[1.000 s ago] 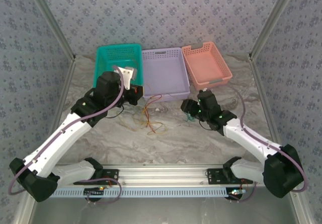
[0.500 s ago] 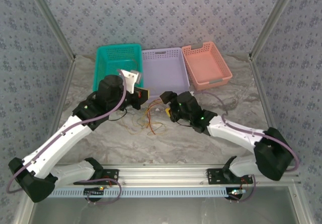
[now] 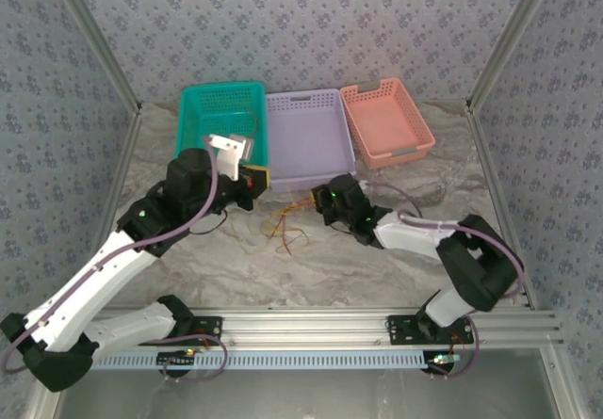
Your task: Untangle the cables
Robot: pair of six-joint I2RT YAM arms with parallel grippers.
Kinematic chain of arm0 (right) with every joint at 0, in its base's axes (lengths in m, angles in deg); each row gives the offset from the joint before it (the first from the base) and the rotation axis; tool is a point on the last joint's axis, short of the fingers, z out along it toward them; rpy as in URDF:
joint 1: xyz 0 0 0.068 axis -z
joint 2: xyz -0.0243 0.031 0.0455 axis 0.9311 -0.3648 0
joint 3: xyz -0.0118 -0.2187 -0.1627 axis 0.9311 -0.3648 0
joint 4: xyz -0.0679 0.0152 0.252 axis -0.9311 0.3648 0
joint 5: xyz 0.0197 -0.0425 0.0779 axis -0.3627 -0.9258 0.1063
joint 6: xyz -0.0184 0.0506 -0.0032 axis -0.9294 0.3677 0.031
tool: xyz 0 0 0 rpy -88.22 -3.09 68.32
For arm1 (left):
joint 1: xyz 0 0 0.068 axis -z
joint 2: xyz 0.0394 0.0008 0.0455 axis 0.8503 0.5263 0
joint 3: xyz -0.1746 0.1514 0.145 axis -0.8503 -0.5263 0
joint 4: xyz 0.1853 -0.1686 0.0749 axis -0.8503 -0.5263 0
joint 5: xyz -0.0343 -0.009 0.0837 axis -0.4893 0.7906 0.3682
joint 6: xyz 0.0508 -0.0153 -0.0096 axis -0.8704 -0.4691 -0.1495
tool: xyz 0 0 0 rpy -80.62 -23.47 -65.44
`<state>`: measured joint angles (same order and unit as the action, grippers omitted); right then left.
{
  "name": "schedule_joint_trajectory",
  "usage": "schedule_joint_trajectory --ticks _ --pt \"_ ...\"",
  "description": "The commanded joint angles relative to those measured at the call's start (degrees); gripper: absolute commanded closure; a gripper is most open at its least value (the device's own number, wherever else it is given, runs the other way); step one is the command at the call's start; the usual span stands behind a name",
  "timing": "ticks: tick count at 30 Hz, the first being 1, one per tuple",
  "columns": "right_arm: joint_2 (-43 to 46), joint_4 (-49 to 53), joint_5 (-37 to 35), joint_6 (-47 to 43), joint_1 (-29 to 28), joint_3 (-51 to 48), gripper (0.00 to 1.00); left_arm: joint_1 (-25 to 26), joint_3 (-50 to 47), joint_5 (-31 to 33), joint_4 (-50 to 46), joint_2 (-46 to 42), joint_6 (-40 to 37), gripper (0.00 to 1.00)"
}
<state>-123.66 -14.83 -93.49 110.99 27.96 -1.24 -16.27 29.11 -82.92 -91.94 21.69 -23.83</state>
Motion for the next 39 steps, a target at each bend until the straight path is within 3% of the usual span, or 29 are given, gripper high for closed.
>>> schedule_joint_trajectory --ticks 1,9,16,25,34,39 --pt "9.08 7.8 -4.44 -4.23 5.06 -6.45 1.0 -3.78 2.12 7.67 -2.25 -4.45 1.58 1.0" --pt "28.92 31.76 -2.1 -20.04 22.89 -8.81 1.0 -12.02 4.56 9.24 -6.21 -5.56 2.74 1.0" --pt "31.34 37.56 2.0 -27.28 34.71 -10.74 1.0 -15.5 9.94 14.38 -11.13 -4.9 2.74 1.0" --pt "28.12 35.49 3.54 -31.08 38.09 -11.88 1.0 -17.45 11.89 11.79 -13.15 -4.06 2.48 1.0" --pt "20.22 33.61 6.74 -36.43 44.99 -9.93 1.0 -20.84 18.56 22.75 -19.77 -1.67 2.7 1.0" --pt "18.03 34.2 8.67 -38.87 45.38 -6.53 1.0 -22.49 17.96 9.93 -16.36 -0.53 1.78 1.0"
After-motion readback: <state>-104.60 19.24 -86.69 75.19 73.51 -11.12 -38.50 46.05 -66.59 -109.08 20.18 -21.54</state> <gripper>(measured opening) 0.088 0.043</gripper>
